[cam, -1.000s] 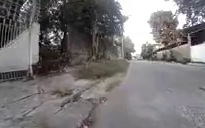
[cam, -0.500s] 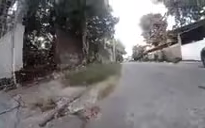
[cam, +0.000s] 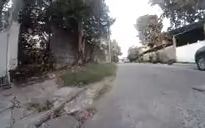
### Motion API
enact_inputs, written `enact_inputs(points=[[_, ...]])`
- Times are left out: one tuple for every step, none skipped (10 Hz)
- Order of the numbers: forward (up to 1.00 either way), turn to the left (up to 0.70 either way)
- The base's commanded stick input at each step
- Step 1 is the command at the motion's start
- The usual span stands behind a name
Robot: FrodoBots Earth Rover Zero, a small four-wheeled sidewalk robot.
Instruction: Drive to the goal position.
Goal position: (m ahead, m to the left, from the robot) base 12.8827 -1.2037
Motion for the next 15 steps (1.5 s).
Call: enact_inputs(points=[[0.0, -1.0], [0.8, -0.45], [1.0, -0.09], [1.0, -0.01], [1.0, -0.3], [1.0, -0.3], [1.0, -0.3], [1.0, -0.3], [1.0, -0.3], [1.0, -0.3], [1.0, -0.3], [1.0, -0.3], [1.0, -0.3], [1.0, -0.3], [1.0, -0.3]])
